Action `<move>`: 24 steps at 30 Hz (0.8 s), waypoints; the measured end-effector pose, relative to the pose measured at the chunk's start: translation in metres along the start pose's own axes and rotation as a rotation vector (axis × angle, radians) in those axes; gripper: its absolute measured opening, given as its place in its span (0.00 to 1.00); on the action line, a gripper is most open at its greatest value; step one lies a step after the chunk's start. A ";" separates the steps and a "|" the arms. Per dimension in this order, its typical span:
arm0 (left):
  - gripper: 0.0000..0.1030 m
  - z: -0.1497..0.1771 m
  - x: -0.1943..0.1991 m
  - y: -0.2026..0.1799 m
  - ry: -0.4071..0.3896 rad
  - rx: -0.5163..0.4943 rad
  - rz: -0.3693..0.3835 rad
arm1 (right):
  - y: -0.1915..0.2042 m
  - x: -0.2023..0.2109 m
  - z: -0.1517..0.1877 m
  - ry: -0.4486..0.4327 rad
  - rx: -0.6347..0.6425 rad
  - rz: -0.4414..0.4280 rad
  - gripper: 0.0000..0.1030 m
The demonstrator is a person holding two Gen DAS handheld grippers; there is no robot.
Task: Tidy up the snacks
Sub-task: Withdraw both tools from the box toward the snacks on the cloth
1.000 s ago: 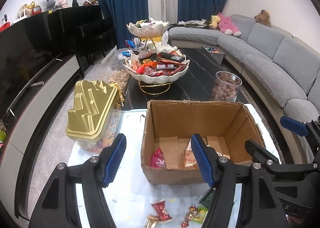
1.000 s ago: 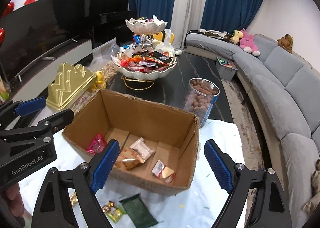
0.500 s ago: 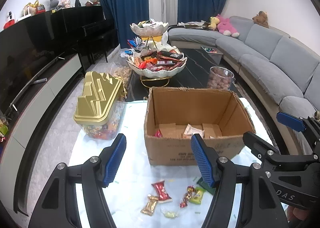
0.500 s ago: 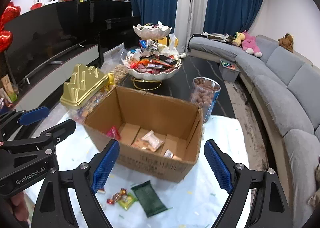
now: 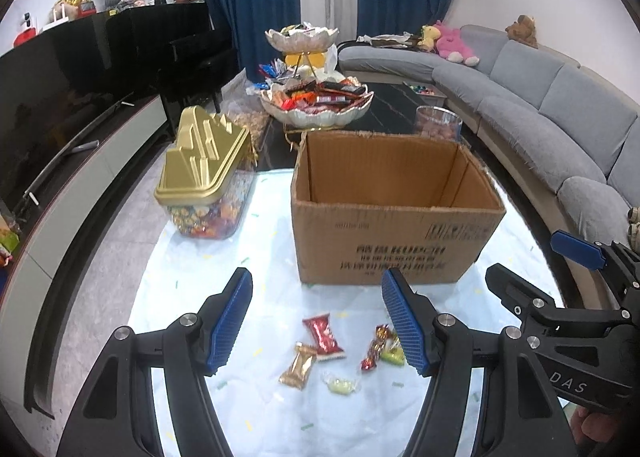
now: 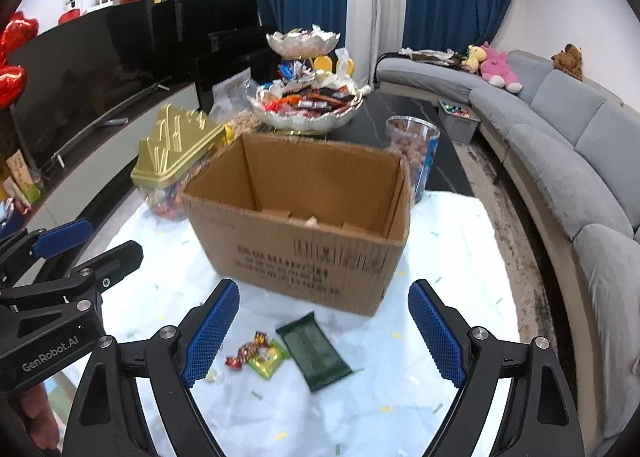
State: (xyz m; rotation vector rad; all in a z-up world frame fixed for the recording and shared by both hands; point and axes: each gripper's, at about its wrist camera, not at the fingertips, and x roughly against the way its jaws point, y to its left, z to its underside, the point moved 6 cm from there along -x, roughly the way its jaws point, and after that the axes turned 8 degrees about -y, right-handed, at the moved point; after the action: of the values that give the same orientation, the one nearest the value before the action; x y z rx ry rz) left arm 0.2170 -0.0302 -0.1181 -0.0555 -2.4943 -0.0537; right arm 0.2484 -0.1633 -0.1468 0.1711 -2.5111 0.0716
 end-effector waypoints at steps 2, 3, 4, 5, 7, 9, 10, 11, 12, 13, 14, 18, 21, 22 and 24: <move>0.65 0.009 -0.001 0.000 0.007 0.005 -0.011 | 0.000 -0.002 0.008 0.009 0.005 0.003 0.85; 0.65 0.013 -0.001 0.000 0.010 0.008 -0.015 | -0.001 -0.002 0.011 0.015 0.006 0.003 0.85; 0.65 0.018 -0.002 0.000 0.015 0.013 -0.019 | -0.001 -0.004 0.014 0.022 0.007 0.003 0.85; 0.65 0.022 -0.002 0.000 0.020 0.016 -0.023 | -0.002 -0.005 0.018 0.029 0.009 0.003 0.85; 0.65 0.029 -0.004 0.000 0.026 0.019 -0.032 | -0.003 -0.008 0.023 0.040 0.011 0.003 0.85; 0.65 0.037 -0.005 0.000 0.035 0.027 -0.037 | -0.004 -0.012 0.028 0.053 0.017 0.005 0.85; 0.65 0.040 -0.006 0.000 0.040 0.032 -0.041 | -0.004 -0.014 0.031 0.059 0.021 0.006 0.85; 0.65 0.043 -0.007 -0.001 0.045 0.039 -0.046 | -0.005 -0.015 0.033 0.062 0.024 0.005 0.85; 0.65 0.046 -0.008 -0.001 0.049 0.044 -0.049 | -0.005 -0.017 0.036 0.067 0.029 0.003 0.85; 0.65 0.050 -0.010 -0.001 0.055 0.049 -0.053 | -0.005 -0.018 0.038 0.070 0.034 0.001 0.85; 0.65 0.053 -0.011 -0.002 0.062 0.053 -0.055 | -0.005 -0.020 0.040 0.073 0.043 0.000 0.85; 0.65 0.067 -0.017 -0.005 0.091 0.067 -0.064 | -0.006 -0.025 0.048 0.082 0.060 -0.007 0.84; 0.65 0.075 -0.020 -0.007 0.109 0.082 -0.068 | -0.008 -0.030 0.054 0.093 0.070 -0.015 0.82; 0.64 0.077 -0.021 -0.009 0.115 0.084 -0.070 | -0.009 -0.032 0.056 0.095 0.073 -0.018 0.82; 0.65 0.081 -0.023 -0.011 0.124 0.085 -0.070 | -0.010 -0.034 0.058 0.093 0.076 -0.027 0.82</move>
State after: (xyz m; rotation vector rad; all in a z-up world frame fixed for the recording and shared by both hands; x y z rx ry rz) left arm 0.1861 -0.0377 -0.1973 0.0691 -2.3713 0.0185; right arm 0.2435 -0.1747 -0.2131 0.2276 -2.4146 0.1606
